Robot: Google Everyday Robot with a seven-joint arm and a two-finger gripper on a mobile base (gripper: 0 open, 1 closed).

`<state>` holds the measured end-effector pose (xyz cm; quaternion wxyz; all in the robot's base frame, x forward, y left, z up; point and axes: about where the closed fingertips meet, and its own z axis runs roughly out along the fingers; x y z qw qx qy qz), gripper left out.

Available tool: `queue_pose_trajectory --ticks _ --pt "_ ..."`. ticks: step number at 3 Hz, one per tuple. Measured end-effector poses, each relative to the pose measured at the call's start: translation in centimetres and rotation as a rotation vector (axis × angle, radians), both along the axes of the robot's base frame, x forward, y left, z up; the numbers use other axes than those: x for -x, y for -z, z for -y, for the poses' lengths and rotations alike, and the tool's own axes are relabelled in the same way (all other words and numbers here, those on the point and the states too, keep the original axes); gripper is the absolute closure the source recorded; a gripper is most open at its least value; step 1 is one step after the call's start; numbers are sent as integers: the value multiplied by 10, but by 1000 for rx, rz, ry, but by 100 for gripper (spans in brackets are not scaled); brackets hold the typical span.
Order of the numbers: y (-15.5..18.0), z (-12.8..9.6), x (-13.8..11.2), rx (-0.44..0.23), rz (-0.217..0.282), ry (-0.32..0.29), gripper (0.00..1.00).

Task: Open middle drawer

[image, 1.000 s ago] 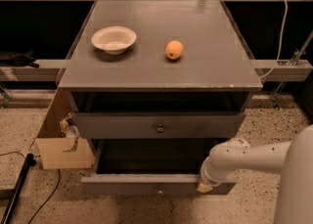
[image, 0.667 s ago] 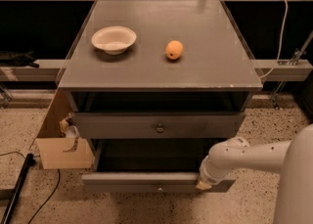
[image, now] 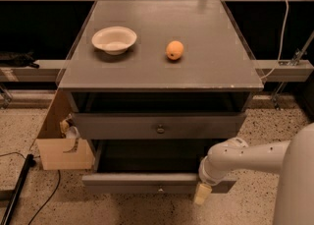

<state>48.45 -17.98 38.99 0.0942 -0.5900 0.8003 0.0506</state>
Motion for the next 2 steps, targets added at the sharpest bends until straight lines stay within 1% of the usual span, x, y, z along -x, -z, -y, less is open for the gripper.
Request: queue_pose_trajectory --ticks 1,2 --pt "7 6 29 -31 -16 -3 14" --pt "10 8 64 -71 -28 -10 37"
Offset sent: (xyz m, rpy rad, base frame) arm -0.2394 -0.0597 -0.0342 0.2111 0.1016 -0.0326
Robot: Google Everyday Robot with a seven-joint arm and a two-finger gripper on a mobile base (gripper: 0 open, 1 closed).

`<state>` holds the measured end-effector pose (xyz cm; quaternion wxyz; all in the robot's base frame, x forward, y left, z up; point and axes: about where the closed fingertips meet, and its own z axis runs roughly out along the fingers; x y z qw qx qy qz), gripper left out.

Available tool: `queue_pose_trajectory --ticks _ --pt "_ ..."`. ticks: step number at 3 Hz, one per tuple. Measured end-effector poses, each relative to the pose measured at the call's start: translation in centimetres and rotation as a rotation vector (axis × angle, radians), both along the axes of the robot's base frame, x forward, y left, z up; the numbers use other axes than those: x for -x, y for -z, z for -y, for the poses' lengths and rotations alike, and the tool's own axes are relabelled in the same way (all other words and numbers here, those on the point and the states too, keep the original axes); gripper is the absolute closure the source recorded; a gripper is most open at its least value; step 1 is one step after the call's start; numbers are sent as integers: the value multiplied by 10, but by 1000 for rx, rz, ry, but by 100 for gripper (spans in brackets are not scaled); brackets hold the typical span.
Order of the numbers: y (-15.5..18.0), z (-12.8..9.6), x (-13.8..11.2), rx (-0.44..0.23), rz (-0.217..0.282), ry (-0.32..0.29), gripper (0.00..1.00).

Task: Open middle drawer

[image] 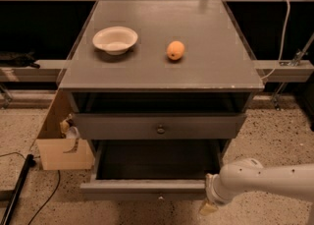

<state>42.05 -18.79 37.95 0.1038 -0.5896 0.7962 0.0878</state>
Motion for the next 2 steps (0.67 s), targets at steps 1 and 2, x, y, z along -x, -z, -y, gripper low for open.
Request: queue_pose_trajectory --ticks 1,2 --pt "-7 0 0 0 0 0 62" --pt "-11 1 -3 0 0 0 84"
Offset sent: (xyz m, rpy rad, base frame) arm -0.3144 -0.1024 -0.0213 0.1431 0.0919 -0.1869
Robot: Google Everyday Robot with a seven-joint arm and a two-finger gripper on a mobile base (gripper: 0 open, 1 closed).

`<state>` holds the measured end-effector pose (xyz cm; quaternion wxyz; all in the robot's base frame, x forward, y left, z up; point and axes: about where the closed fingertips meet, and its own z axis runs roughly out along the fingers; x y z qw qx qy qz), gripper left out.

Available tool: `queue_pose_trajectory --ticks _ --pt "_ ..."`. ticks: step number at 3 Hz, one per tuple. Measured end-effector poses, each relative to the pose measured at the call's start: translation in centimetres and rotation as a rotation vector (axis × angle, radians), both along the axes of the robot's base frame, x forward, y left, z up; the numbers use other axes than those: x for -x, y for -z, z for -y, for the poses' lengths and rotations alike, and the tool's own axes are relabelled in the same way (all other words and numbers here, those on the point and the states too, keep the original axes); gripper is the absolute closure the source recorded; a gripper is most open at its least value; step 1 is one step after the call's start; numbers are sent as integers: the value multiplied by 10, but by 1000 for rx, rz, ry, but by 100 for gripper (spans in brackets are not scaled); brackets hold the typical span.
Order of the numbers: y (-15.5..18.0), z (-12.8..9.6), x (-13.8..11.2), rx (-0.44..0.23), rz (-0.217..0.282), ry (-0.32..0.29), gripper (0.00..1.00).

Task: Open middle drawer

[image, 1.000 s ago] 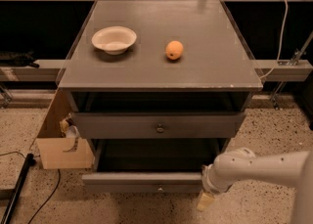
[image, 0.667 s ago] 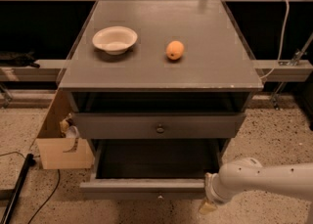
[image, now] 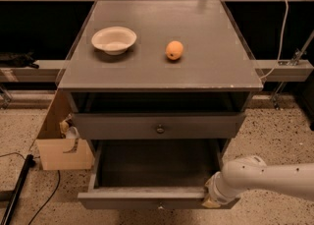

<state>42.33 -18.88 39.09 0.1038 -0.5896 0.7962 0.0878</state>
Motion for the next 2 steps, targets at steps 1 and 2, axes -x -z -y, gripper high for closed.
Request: queue_pose_trajectory --ticks 1,2 --pt "-2 1 0 -1 3 -2 100" --pt "-2 1 0 -1 3 -2 74"
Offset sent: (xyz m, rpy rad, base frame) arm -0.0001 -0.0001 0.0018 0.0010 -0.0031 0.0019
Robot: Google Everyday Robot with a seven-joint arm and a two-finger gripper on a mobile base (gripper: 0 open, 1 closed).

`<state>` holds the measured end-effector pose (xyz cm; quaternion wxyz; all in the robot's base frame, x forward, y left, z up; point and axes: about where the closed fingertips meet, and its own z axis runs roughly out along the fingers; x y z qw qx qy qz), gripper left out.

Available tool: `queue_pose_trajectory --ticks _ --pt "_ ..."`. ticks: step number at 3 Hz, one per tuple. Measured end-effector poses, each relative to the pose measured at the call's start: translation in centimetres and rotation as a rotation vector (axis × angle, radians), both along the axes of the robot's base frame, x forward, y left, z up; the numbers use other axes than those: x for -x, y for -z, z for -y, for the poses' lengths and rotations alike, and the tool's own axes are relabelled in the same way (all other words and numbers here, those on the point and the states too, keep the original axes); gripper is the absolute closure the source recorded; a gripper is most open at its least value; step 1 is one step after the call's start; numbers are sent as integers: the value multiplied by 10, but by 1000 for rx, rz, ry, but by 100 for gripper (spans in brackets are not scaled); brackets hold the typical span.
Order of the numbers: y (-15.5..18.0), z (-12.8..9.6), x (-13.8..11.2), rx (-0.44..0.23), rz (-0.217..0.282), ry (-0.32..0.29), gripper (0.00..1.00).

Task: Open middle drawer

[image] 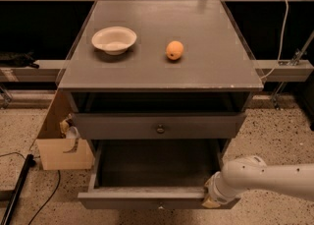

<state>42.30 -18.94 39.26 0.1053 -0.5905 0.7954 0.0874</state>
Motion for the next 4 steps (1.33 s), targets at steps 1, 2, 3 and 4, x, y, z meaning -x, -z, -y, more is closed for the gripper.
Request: queue_pose_trajectory --ticks 1,2,3,4 --pt "0 0 0 0 0 0 51" --pt "0 0 0 0 0 0 26" --pt "0 0 0 0 0 0 3" --pt "0 0 0 0 0 0 3"
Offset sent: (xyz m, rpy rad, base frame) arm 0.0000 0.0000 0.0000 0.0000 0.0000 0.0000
